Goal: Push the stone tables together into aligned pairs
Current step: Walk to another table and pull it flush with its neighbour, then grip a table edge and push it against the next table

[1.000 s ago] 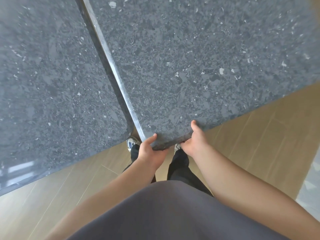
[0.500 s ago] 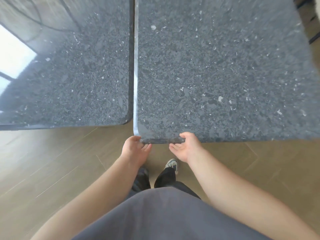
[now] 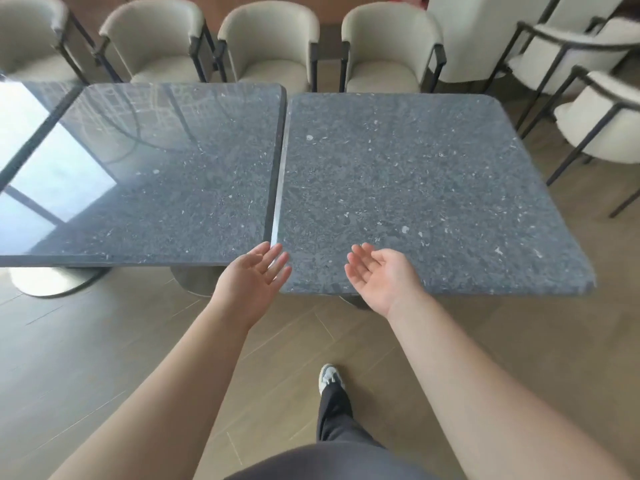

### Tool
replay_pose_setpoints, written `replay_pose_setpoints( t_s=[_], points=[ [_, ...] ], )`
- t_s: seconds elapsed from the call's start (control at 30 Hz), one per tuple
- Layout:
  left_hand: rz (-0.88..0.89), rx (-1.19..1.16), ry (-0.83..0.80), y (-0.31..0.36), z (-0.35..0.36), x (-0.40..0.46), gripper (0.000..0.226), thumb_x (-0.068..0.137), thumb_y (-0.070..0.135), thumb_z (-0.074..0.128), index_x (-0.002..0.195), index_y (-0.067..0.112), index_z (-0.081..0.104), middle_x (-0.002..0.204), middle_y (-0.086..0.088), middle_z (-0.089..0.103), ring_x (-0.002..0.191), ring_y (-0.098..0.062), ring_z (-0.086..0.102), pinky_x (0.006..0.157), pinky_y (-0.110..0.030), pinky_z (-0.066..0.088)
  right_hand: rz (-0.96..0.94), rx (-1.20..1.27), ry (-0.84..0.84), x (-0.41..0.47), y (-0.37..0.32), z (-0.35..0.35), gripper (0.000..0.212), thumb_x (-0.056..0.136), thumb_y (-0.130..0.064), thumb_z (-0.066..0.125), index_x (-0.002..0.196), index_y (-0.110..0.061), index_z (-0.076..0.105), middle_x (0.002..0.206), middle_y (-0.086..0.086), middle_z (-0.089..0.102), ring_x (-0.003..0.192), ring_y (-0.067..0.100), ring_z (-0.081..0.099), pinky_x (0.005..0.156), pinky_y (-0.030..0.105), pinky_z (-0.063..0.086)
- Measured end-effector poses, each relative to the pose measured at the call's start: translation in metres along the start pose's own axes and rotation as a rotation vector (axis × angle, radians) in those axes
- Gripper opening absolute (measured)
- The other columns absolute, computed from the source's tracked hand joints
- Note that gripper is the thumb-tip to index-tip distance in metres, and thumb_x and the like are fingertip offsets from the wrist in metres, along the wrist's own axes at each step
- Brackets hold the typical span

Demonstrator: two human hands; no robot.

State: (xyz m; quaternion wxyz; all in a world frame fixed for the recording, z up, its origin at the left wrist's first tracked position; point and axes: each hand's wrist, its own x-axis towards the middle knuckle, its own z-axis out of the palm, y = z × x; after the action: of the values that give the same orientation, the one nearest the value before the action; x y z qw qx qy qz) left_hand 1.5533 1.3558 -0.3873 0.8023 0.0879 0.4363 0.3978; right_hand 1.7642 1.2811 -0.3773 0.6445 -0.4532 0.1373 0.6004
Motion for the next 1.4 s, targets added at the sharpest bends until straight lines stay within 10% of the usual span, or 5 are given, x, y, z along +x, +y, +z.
replay_pose_setpoints(
  t_s=[0.43, 0.77, 1.4],
  points=[
    [0.554, 0.633, -0.522, -0.063, 0.229, -0.177, 0.030, 0.086, 0.000, 0.053, 0.115, 0.005, 0.062, 0.095, -0.009, 0.070, 0.090, -0.026, 0.069, 0.092, -0.046, 0.055, -0.731, -0.228, -0.183, -0.218, -0.184, -0.062, 0.029, 0.096, 0.002, 0.041, 0.098, -0.013, 0.066, 0.079, 0.003, 0.067, 0.076, 0.018, 0.062, 0.073, 0.033, 0.054],
    [0.832, 0.584, -0.899, -0.242, 0.462, -0.273, 0.032, 0.096, -0.011, 0.045, 0.113, 0.010, 0.062, 0.097, -0.004, 0.071, 0.095, -0.025, 0.069, 0.083, -0.036, 0.055, -1.321, -0.454, -0.110, -0.394, -0.396, -0.198, 0.029, 0.096, 0.007, 0.038, 0.107, -0.007, 0.061, 0.077, 0.004, 0.064, 0.071, 0.018, 0.060, 0.069, 0.029, 0.052],
    [0.887, 0.596, -1.058, -0.408, 0.685, -0.210, 0.033, 0.097, -0.012, 0.041, 0.116, 0.009, 0.059, 0.091, -0.005, 0.070, 0.094, -0.025, 0.069, 0.088, -0.040, 0.058, -1.476, -0.309, -0.049, -0.352, -0.631, -0.319, 0.029, 0.082, -0.005, 0.044, 0.102, -0.012, 0.063, 0.078, 0.003, 0.064, 0.073, 0.020, 0.059, 0.073, 0.034, 0.052]
  ],
)
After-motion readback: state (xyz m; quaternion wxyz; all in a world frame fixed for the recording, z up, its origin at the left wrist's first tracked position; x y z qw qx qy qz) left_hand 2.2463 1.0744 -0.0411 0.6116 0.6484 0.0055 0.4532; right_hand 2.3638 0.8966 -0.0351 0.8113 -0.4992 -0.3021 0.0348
